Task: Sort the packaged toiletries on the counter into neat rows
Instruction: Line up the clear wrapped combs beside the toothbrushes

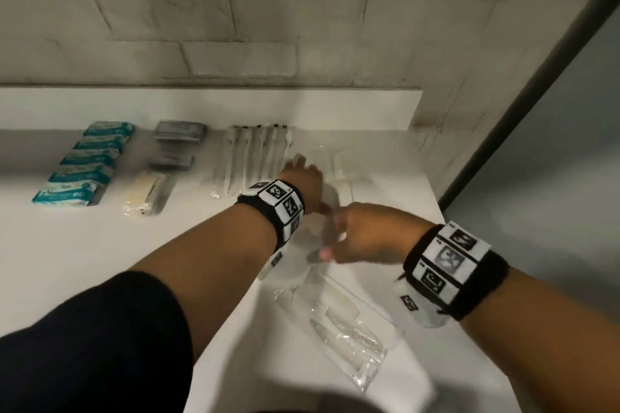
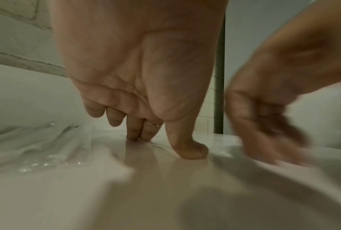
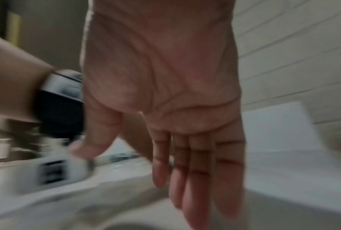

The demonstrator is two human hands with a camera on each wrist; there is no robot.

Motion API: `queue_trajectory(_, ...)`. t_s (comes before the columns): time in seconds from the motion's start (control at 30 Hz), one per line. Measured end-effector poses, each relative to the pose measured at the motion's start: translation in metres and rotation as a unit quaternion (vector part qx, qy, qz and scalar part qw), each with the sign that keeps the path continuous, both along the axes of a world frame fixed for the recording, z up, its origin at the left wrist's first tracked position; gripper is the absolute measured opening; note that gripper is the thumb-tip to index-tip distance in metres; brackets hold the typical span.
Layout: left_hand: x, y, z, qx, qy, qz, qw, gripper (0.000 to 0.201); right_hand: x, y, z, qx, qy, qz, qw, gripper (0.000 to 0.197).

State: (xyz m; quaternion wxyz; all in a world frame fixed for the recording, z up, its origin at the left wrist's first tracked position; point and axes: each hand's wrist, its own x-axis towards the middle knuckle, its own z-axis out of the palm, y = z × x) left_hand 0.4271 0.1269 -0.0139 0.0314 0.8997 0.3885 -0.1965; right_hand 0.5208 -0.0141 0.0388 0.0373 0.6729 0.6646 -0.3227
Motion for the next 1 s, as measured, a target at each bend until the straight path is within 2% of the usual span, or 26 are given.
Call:
queue_trajectory(0.1, -0.002, 0.000, -0.002, 0.010, -0.008, -0.003, 1.000, 0.094, -0.040, -0.030, -0.005, -0.044, -0.030, 0.066, 0.996, 0.047)
queue_trajectory(0.2, -0.004, 0.000, -0.004, 0.016, -0.013, -0.005, 1.000, 0.095, -0.056, -0.035, -0.018, -0.033, -0.067, 0.045, 0.996, 0.044)
queue_trajectory(0.27, -0.005, -0.001, -0.004, 0.013, -0.014, -0.005, 1.000, 0.095, -0.054, -0.034, -0.019, -0.050, -0.045, 0.025, 0.997, 0.046)
queue_trajectory(0.4, -0.006, 0.000, -0.004, 0.012, -0.009, -0.008, 1.000, 0.095, -0.037, -0.028, -0.019, -0.062, 0.008, -0.011, 0.998, 0.035)
queue_trajectory(0.47, -0.007, 0.001, -0.003, 0.013, -0.011, -0.011, 1.000, 0.095, -0.030, -0.026, -0.019, -0.034, -0.012, -0.034, 0.999, 0.036)
queue_trajectory(0.57, -0.007, 0.002, -0.001, 0.006, -0.019, -0.012, 1.000, 0.096, -0.016, -0.018, -0.013, 0.009, -0.059, -0.042, 0.997, 0.027)
queue_trajectory(0.6, -0.008, 0.002, 0.000, 0.001, -0.021, -0.010, 1.000, 0.096, -0.009, -0.014, -0.011, 0.014, -0.060, -0.064, 0.996, 0.026)
queue_trajectory(0.67, -0.009, 0.003, 0.001, -0.009, -0.034, -0.003, 0.999, 0.095, 0.010, -0.002, -0.008, 0.026, -0.001, -0.155, 0.988, 0.024)
queue_trajectory(0.73, -0.009, 0.003, 0.002, -0.013, -0.063, 0.010, 0.998, 0.087, 0.033, 0.012, -0.006, 0.047, 0.095, -0.259, 0.960, 0.027)
queue_trajectory(0.8, -0.007, 0.002, 0.002, -0.007, -0.098, 0.006, 0.995, 0.072, 0.055, 0.023, -0.007, 0.089, 0.160, -0.321, 0.929, 0.033)
queue_trajectory(0.83, -0.004, 0.001, 0.003, -0.003, -0.106, -0.006, 0.994, 0.067, 0.065, 0.027, -0.010, 0.116, 0.137, -0.321, 0.930, 0.038)
queue_trajectory(0.9, 0.003, -0.005, 0.003, 0.005, -0.100, -0.039, 0.994, 0.063, 0.077, 0.032, -0.016, 0.146, 0.012, -0.305, 0.941, 0.046)
queue_trajectory(1.0, 0.015, -0.011, -0.002, 0.012, -0.074, -0.080, 0.994, 0.062, 0.067, 0.031, -0.026, 0.122, -0.081, -0.260, 0.954, 0.057)
